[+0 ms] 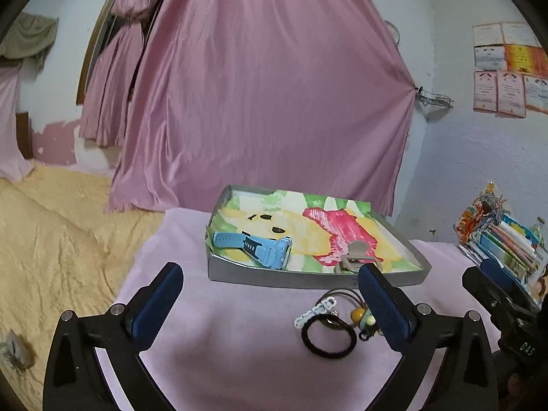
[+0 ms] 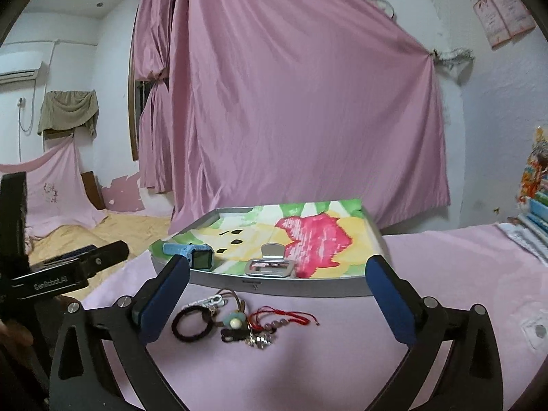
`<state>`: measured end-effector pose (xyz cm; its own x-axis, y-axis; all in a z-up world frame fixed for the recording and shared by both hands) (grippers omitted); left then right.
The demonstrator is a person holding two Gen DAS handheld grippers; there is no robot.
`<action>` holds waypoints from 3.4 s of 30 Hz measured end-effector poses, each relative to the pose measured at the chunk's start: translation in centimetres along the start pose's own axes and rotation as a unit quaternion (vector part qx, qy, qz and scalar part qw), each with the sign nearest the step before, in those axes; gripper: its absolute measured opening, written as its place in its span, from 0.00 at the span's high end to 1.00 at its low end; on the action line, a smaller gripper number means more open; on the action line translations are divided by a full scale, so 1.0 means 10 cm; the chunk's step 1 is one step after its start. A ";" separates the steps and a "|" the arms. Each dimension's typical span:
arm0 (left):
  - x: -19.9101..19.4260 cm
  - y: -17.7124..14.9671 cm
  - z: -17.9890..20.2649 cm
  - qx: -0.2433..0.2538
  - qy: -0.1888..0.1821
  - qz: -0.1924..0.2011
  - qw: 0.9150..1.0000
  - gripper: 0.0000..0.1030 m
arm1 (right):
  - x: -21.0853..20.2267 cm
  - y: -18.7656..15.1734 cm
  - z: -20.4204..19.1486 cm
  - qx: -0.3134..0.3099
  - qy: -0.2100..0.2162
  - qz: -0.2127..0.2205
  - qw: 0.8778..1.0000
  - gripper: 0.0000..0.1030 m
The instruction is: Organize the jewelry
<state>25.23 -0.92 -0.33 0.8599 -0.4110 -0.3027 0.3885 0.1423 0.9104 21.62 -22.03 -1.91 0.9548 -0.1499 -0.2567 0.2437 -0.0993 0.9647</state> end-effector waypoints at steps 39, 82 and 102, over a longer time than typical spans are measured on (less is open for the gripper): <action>0.34 -0.66 -0.09 -0.048 -0.015 -0.157 0.986 0.01 | 0.24 -0.61 0.06 -0.033 0.001 -0.148 0.988 0.02; 0.71 -0.68 0.22 -0.019 -0.058 -0.230 0.971 0.95 | 0.61 -0.83 -0.22 0.024 0.066 -0.249 0.966 0.96; 1.23 0.07 0.25 -0.004 -0.042 -0.152 0.987 0.95 | 1.19 -0.17 0.02 0.021 0.044 -0.206 0.977 0.96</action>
<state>35.28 -8.12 -2.68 0.6730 -0.5084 -0.5372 0.6275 0.0080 0.7786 32.50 -23.82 -6.57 0.7885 -0.0037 -0.6150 0.6052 -0.1735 0.7770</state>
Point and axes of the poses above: each gripper's, at about its wrist camera, not at the fingertips, and x roughly the way its jaws point, z to its right, y to its top, the point moved 9 cm from there along x, roughly the way its jaws point, and after that the axes turned 15 degrees about -y, right-handed, at the moved point
